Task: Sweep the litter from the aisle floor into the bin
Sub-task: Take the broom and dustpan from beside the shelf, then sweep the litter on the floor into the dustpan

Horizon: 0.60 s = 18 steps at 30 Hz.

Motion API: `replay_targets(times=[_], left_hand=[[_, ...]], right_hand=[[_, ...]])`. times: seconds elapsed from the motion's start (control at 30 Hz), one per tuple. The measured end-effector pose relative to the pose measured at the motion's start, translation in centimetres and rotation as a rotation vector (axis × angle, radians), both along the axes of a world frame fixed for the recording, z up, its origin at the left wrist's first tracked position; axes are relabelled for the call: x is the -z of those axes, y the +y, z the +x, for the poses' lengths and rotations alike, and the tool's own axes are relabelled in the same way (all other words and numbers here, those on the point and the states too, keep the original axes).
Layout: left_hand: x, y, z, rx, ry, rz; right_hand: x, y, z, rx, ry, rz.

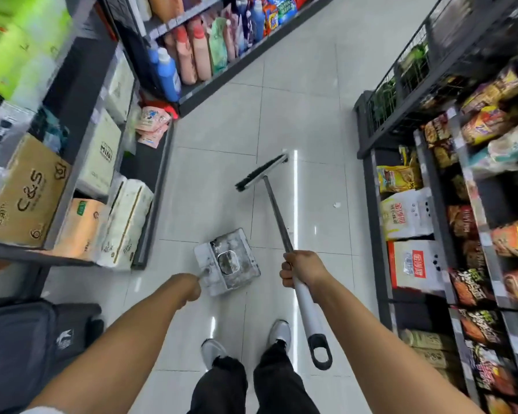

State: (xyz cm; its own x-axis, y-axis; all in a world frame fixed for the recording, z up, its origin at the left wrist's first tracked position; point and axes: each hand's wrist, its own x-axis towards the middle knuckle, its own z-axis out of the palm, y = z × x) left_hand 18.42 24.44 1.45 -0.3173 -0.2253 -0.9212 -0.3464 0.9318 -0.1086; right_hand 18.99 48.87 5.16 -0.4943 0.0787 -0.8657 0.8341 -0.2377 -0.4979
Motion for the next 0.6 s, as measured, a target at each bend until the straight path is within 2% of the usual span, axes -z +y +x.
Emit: replay_targets(times=[0.1,0.23,0.3,0.33,0.37,0.43,0.47,0.53,0.6], left_hand=[[-0.9,3.8,0.2,-0.13,-0.046,0.07],[-1.0,7.5,0.6,-0.208,-0.049,0.125],[-0.5,8.9,0.6,-0.276,-0.068,0.093],[-0.2,9.6,0.5,-0.314,-0.105,0.073],[-0.4,10.4,0.3,-0.354,-0.153,0.076],[-0.4,11.9,-0.1,-0.406,-0.195,0.108],[-0.3,12.5,-0.4,-0.423,-0.19,0.122],[0.4,14.3,-1.3,-0.437,-0.209,0.139],[0.9,15.8,-2.6,-0.466,-0.249,0.16]], right_hand=[[0.7,3.4,1.0,-0.097,0.004,0.166],[1.3,6.9,1.5,-0.456,0.013,0.598],[1.2,8.6,1.3,-0.575,0.009,0.724],[0.9,9.2,1.1,-0.555,0.014,0.695],[0.5,9.9,0.9,-0.439,0.012,0.564],[-0.8,10.6,0.2,-0.097,-0.043,0.139],[-1.4,11.0,-0.4,0.026,-0.05,0.009],[-0.4,12.3,-2.4,0.081,-0.025,0.037],[1.1,13.7,-5.1,0.005,-0.039,0.171]])
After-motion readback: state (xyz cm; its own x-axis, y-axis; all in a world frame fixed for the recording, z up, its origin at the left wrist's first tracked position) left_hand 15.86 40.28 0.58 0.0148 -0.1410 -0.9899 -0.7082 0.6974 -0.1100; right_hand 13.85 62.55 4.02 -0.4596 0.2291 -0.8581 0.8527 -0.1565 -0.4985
